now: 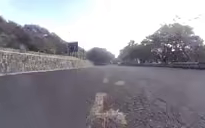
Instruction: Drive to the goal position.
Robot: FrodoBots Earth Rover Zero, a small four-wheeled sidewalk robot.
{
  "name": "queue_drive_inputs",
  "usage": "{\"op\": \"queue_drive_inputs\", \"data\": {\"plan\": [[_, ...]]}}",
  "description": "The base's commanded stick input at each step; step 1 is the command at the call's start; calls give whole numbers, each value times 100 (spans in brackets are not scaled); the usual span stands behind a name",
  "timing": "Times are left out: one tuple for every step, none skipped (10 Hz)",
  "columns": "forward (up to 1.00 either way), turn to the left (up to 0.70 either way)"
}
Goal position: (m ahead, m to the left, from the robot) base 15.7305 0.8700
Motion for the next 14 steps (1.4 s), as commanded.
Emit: {"op": "queue_drive_inputs", "data": {"plan": [[70, 0], [70, 0], [70, 0], [70, 0], [70, 0], [70, 0], [70, 0], [70, 0], [70, 0], [70, 0], [70, 0], [70, 0], [70, 0], [70, 0]]}}
